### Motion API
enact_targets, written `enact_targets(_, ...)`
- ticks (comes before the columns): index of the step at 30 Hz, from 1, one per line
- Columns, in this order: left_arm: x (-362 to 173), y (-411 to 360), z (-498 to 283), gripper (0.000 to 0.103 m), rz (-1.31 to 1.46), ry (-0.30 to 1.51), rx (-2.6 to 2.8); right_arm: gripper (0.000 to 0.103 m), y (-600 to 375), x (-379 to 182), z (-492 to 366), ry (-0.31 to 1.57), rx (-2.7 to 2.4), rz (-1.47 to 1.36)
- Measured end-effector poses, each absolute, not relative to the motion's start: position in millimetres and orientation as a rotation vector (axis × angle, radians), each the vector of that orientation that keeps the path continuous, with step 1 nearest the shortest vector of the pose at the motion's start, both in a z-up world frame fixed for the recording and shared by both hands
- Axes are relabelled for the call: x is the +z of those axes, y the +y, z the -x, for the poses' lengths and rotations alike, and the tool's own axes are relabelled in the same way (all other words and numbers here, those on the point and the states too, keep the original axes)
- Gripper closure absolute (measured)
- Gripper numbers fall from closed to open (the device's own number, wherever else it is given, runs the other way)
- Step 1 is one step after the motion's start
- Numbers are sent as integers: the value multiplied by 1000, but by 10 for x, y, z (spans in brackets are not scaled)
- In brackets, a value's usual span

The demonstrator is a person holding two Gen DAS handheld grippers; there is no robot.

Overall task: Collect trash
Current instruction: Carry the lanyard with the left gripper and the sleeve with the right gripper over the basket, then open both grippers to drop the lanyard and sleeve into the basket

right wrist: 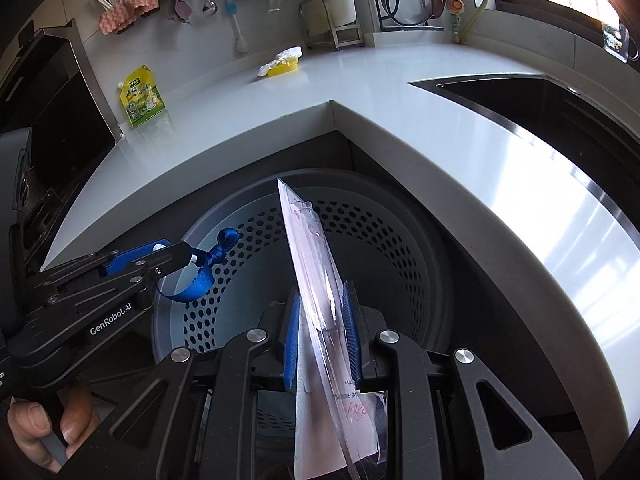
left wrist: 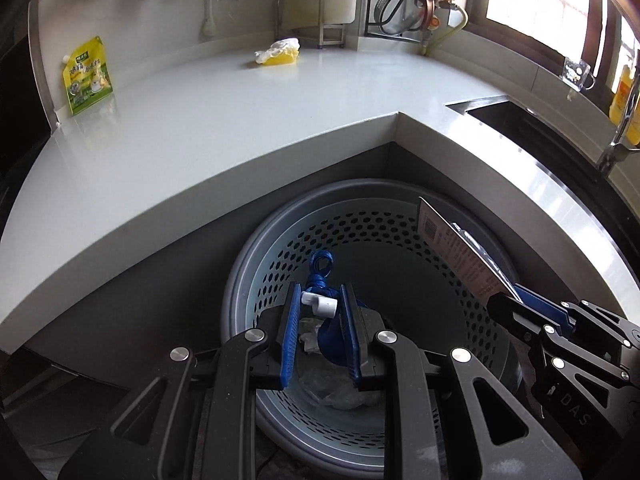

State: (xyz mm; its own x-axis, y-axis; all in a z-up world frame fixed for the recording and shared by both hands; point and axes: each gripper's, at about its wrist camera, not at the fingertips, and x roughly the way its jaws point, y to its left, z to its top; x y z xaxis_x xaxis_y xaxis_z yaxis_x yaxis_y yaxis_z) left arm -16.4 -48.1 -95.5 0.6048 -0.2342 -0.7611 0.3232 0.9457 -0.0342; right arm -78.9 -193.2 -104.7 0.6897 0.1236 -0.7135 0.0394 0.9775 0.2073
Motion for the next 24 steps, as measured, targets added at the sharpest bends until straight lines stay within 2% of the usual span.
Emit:
enact_targets(5, -981, -481, 141, 80, -107, 878, -319, 83, -1956, -1071, 798, 810, 35, -224)
enact_targets(7, -986, -486, 138, 78, -113, 882, -315, 78, -1969, -1073, 804, 810, 30, -228)
enact_targets(9, -987, -479, 138, 65, -110, 884, -313, 57, -1980, -1057, 816, 799, 16, -224)
enact_targets(10, -985, -470, 141, 59, -107, 882, -310, 54, -1986, -1043, 828, 787, 9, -221)
enact_targets(11, -981, -459, 148, 45, -105, 876, -305, 51, -1992, -1030, 839, 779, 4, -219)
enact_targets(12, -972, -447, 157, 36, -103, 865, -298, 50, -1999, -1020, 845, 775, 3, -217)
enact_targets(19, -954, -413, 156, 34, -103, 856, -282, 40, -2051, -1010, 877, 769, 2, -228)
enact_targets(24, -935, -373, 169, 21, -102, 841, -261, 27, -2063, -985, 917, 756, 20, -237)
